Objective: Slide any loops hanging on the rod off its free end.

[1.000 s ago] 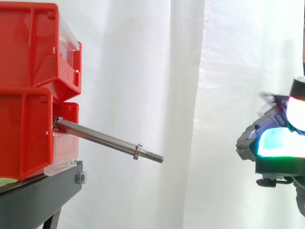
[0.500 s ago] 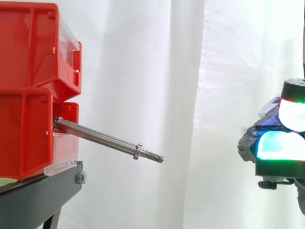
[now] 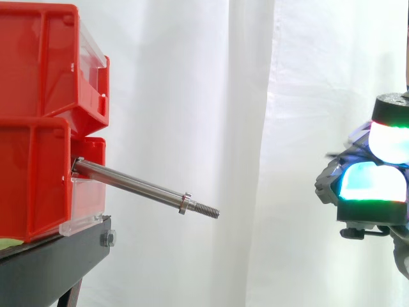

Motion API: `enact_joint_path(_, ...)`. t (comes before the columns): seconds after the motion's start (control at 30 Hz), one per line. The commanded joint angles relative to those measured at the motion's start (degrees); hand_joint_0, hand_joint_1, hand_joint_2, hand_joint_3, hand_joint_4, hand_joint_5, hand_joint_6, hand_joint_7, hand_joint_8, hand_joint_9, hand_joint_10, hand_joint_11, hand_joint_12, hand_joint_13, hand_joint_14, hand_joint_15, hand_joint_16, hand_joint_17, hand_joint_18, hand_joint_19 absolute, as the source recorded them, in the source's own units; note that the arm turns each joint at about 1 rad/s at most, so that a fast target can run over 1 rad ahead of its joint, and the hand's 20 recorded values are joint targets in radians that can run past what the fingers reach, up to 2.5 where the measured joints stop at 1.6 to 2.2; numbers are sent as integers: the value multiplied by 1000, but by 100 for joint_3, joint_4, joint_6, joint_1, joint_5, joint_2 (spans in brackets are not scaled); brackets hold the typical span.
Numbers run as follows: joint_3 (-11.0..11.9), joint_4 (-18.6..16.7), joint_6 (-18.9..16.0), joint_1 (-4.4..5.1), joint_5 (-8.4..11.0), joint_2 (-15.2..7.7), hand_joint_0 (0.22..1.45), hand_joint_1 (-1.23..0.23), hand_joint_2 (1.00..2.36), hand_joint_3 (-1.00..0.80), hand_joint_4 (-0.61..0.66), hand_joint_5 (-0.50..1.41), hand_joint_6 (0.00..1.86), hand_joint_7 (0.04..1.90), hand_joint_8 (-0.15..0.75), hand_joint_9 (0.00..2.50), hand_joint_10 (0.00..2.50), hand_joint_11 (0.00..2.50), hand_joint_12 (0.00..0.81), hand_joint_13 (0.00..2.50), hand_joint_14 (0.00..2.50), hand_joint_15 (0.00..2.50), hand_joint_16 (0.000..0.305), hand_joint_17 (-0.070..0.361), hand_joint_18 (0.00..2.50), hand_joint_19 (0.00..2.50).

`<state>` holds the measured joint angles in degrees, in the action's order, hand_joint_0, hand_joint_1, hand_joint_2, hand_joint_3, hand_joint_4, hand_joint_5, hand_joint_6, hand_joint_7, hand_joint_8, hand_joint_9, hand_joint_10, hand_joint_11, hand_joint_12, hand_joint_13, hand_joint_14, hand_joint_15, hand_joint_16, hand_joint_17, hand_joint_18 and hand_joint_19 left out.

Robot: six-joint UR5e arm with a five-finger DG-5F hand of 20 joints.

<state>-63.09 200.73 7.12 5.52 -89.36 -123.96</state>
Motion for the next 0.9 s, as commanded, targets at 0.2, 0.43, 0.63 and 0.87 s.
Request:
enact_joint_path(0.2, 25, 81, 0, -25, -2, 3, 739, -891, 1000, -500, 55, -197, 911, 1070, 301, 944, 14, 372, 305, 921, 6, 156, 44, 99, 956, 325)
enact_joint_path(0.43, 25, 151, 0, -34, -2, 3, 667, -796, 1000, -500, 96, -193, 904, 1101, 308, 947, 13, 368, 305, 920, 6, 159, 44, 99, 949, 331)
enact_joint_path(0.63, 25, 248, 0, -34, -37, 3, 616, -655, 1000, -500, 106, -182, 896, 1115, 315, 959, 14, 359, 309, 926, 7, 161, 45, 101, 941, 359)
enact_joint_path(0.87, 25, 274, 0, -42, -46, 3, 669, -765, 1001, -483, 62, -183, 901, 1098, 321, 957, 13, 367, 313, 931, 7, 168, 45, 101, 947, 344)
